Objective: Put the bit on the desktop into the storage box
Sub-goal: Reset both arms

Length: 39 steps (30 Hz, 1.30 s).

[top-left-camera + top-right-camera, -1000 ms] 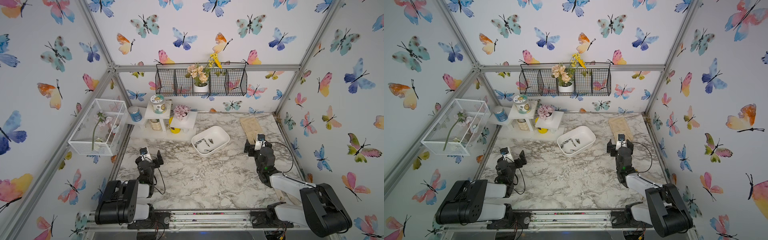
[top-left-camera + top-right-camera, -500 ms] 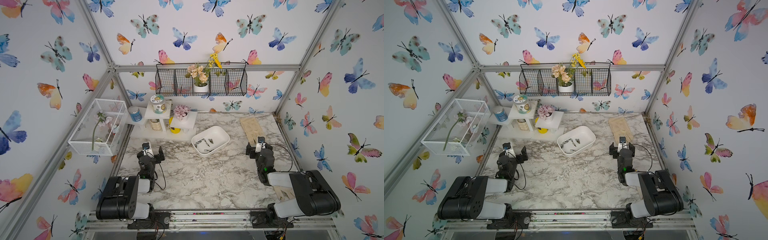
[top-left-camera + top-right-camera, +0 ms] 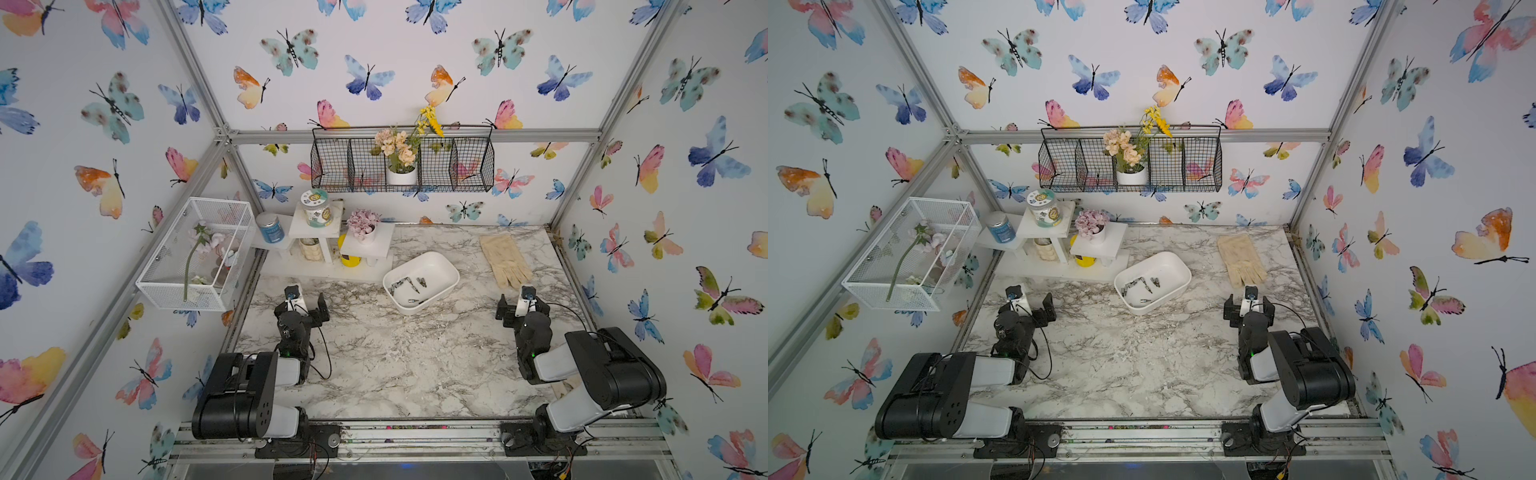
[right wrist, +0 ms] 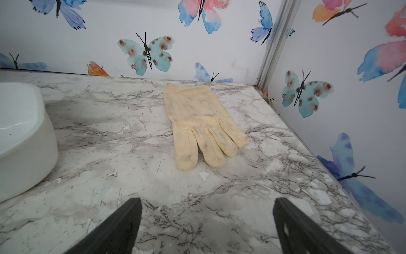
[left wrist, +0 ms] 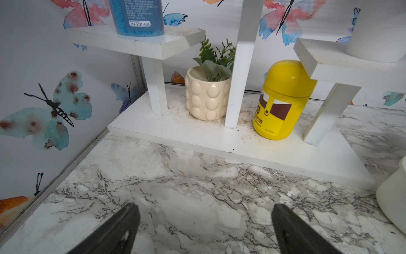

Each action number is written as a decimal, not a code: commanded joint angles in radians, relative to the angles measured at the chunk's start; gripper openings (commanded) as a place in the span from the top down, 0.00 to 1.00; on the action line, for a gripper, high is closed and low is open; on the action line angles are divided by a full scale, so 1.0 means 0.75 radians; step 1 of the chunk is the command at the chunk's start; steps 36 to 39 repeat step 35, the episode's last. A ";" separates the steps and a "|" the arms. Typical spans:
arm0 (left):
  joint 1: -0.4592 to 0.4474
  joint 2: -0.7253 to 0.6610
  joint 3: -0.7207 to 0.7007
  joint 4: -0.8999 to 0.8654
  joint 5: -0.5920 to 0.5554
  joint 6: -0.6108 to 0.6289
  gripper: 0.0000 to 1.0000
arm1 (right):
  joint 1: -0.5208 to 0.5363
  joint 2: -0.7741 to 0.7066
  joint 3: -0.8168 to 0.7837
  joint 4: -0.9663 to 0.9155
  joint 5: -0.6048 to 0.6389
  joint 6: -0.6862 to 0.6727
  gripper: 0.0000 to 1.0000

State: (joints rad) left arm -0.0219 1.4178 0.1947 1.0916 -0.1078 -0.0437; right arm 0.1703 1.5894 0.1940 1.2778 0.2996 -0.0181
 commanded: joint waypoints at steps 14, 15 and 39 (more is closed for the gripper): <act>-0.007 -0.023 0.008 -0.007 0.023 0.017 0.01 | -0.031 -0.019 0.056 -0.061 -0.019 0.045 0.02; -0.007 -0.022 0.008 -0.006 0.021 0.017 0.01 | -0.031 -0.019 0.057 -0.063 -0.019 0.046 0.01; -0.006 -0.021 0.011 -0.015 0.025 0.021 0.01 | -0.031 -0.019 0.057 -0.061 -0.019 0.045 0.01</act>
